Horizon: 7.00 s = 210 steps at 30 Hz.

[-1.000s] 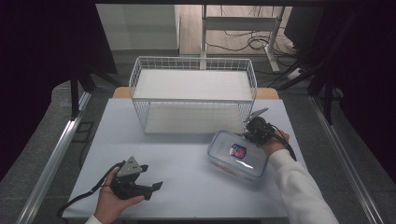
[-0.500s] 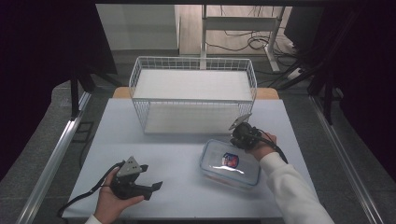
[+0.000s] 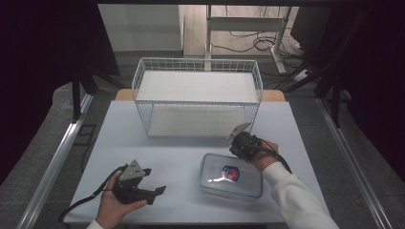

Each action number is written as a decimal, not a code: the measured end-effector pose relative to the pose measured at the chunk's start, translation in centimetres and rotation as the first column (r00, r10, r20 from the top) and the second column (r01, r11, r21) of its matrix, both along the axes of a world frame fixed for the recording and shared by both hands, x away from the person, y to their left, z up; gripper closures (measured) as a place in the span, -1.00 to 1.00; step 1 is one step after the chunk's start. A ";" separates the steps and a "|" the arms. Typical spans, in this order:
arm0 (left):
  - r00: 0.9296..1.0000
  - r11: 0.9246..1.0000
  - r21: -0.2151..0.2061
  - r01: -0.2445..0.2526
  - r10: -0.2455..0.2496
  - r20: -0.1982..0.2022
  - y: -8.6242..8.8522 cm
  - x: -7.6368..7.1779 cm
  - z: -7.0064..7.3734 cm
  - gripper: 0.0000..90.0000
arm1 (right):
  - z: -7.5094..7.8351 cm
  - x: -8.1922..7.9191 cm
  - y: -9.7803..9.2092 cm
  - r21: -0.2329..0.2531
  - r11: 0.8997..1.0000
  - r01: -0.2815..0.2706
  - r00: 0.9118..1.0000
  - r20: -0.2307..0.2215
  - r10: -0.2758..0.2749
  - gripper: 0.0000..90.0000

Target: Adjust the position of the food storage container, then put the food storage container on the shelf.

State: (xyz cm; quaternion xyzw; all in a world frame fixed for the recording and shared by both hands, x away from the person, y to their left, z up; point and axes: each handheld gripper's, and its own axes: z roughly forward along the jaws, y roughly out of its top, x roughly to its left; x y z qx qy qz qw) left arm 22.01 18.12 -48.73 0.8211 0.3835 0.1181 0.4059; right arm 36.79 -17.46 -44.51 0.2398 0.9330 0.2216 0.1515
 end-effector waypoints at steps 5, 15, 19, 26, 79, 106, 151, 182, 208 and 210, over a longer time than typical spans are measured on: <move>1.000 1.000 0.004 0.008 -0.008 0.006 0.1 -0.1 0.0 -0.60 | 2.3 -2.2 -4.4 0.097 0.987 0.125 0.990 0.050 -0.130 0.98; 1.000 1.000 -0.003 0.006 -0.006 0.004 0.1 0.0 0.1 -0.60 | 0.8 -7.1 -11.3 0.128 0.931 0.342 0.939 -0.030 -0.342 0.98; 1.000 1.000 0.005 0.005 -0.005 -0.004 0.0 0.1 -0.1 -0.60 | -1.6 -8.4 -11.6 0.119 0.934 0.338 0.940 -0.100 -0.327 0.97; 1.000 1.000 0.011 -0.004 0.004 -0.007 -0.1 0.0 -0.2 -0.60 | -3.0 -8.5 -10.0 0.085 0.949 0.304 0.947 -0.140 -0.291 0.98; 0.998 0.998 0.008 -0.065 0.065 -0.025 1.3 0.5 -0.7 -0.62 | -1.3 -10.0 -4.9 0.390 0.913 0.119 0.991 0.014 -0.135 0.24; 0.996 0.996 -0.051 -0.075 0.072 -0.053 1.3 1.1 -0.5 -0.62 | -1.7 -10.0 -5.1 0.520 0.821 0.236 0.972 -0.126 -0.199 -0.54; 0.915 0.937 -0.344 -0.060 -0.086 -0.395 -0.9 7.5 -2.8 -0.39 | -5.1 -5.2 -2.0 0.499 0.803 0.325 0.907 -0.403 -0.117 -0.78; 0.947 0.932 -0.354 -0.073 -0.047 -0.318 -0.6 4.8 -1.3 -0.03 | -4.1 -7.1 -3.3 0.565 0.719 0.406 0.870 -0.479 -0.116 0.08; 0.964 0.935 -0.348 -0.068 -0.029 -0.265 -0.5 4.0 0.6 0.06 | -2.7 -8.4 -3.1 0.591 0.697 0.407 0.886 -0.441 -0.144 0.17; 0.966 0.935 -0.348 -0.063 -0.030 -0.257 -0.5 4.0 0.8 0.06 | -2.5 -8.3 -3.2 0.597 0.695 0.401 0.891 -0.432 -0.142 0.17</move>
